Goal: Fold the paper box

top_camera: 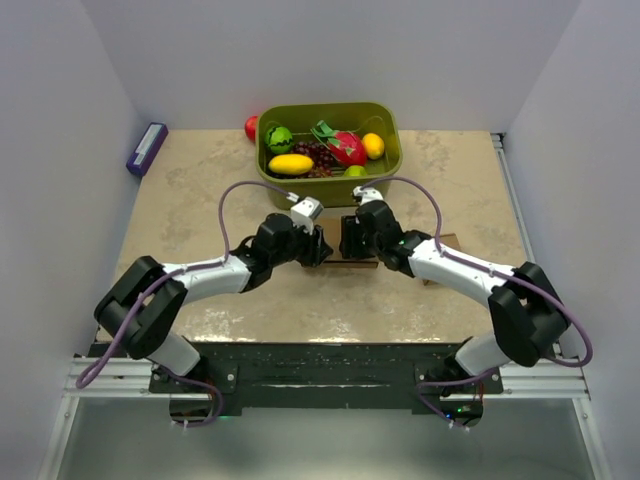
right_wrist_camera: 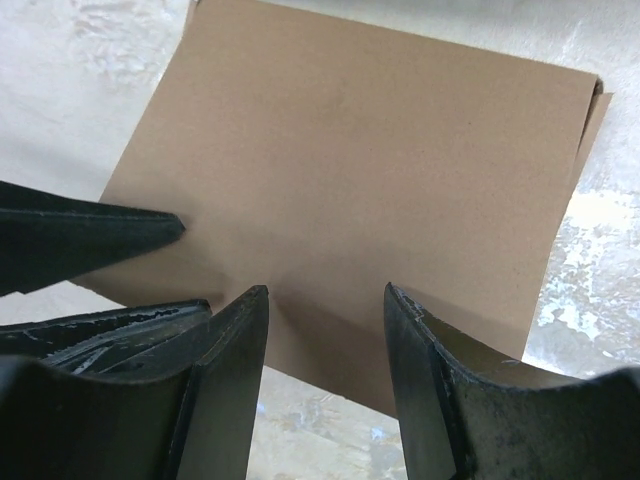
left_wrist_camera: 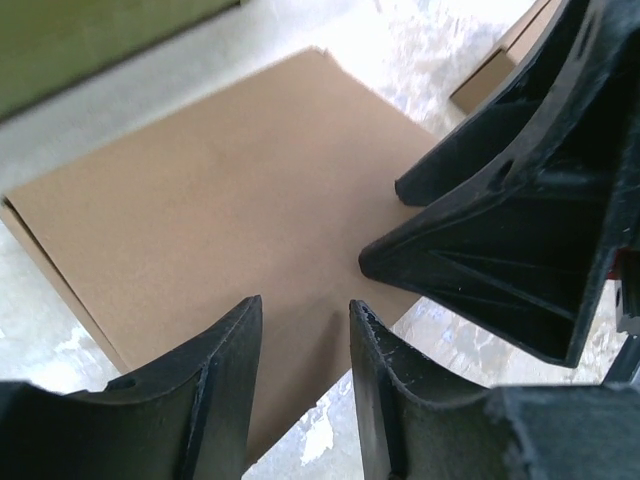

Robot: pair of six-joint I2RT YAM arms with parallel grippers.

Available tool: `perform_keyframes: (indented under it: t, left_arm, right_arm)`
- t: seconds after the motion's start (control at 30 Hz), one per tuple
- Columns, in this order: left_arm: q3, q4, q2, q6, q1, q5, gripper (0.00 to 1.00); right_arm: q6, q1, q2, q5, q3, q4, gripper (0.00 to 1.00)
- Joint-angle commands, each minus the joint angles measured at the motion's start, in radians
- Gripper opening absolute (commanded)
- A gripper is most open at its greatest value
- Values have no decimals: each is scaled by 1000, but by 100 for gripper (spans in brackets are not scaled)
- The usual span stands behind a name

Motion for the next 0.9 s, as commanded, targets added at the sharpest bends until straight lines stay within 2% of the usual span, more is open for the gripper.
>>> perform_keyframes:
  t: [0.0,0.3,0.87]
  left_arm:
    - [-33,99,44,-30,8,24,44]
    - [-59,116,107,-33,8,30,42]
    - [-120,135,116,-45,8,45,42]
  right_arm:
    - [18,-3,33,-11,-28,55,53]
    - [14,-3,87,-11,-36,71,54]
    - [41,-7,137,-16,-53,73,59]
